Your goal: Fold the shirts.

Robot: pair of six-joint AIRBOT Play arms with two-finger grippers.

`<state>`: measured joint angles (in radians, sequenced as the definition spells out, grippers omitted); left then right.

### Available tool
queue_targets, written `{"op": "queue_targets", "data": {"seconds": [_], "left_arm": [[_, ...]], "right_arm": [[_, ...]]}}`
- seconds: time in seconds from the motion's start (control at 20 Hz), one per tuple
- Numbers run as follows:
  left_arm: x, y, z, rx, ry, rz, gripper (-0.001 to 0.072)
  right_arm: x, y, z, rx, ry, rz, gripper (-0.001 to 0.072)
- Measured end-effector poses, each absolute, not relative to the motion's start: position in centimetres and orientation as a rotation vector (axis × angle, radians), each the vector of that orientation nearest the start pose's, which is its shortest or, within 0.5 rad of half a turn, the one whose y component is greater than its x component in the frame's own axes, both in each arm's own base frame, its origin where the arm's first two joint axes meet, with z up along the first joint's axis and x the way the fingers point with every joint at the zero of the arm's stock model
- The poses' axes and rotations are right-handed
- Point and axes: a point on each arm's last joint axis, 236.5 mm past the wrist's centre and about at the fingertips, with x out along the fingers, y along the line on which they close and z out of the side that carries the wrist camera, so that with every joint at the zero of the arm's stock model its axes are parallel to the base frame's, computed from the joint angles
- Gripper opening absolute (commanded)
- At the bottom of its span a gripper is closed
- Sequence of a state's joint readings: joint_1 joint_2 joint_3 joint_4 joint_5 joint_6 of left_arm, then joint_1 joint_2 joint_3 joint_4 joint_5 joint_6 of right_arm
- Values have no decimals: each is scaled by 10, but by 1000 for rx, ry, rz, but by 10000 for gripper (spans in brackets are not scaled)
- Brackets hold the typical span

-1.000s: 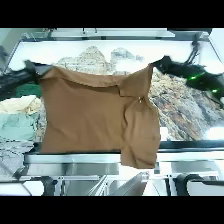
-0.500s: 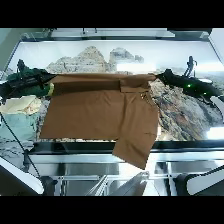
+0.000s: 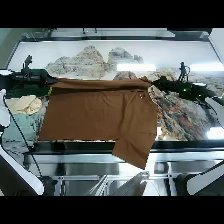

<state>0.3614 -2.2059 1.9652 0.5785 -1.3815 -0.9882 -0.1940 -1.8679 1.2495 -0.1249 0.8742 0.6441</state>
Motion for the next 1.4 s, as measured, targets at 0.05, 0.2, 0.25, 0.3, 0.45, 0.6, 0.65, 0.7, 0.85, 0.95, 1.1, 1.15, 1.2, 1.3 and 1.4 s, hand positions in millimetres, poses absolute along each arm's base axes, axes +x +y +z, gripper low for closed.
{"op": "queue_targets", "data": {"seconds": [0.05,0.2,0.25,0.3,0.45,0.6,0.65,0.7,0.85,0.95,1.1,1.15,1.2,1.3,1.4], "left_arm": [[557,6,-68,-631,1091,-639,6],[550,14,-81,-570,1143,-609,7],[549,15,-84,-554,1154,-603,7],[548,16,-87,-537,1166,-597,6],[543,18,-96,-487,1203,-582,17],[541,22,-102,-455,1221,-565,498],[541,19,-97,-471,1220,-573,704],[541,22,-93,-463,1215,-565,712],[540,38,-80,-440,1206,-523,711],[539,48,-56,-450,1179,-506,709],[524,66,-21,-475,1174,-484,690],[516,71,-11,-486,1185,-481,691],[508,73,-5,-500,1207,-484,690],[486,72,3,-550,1270,-500,690],[464,68,0,-612,1341,-505,690]], "right_arm": [[541,78,-69,810,831,483,14],[535,83,-79,811,864,493,14],[534,84,-82,812,871,493,14],[533,85,-84,813,877,495,14],[531,87,-89,815,889,497,15],[530,88,-91,814,896,499,389],[530,89,-91,809,895,503,368],[530,89,-89,803,892,509,350],[528,81,-71,747,870,522,352],[522,68,-55,692,875,515,352],[499,46,-34,618,947,490,356],[487,43,-32,604,986,488,359],[470,43,-34,594,1048,491,381],[433,47,-50,612,1179,480,453],[388,57,-74,665,1322,469,446]]}}
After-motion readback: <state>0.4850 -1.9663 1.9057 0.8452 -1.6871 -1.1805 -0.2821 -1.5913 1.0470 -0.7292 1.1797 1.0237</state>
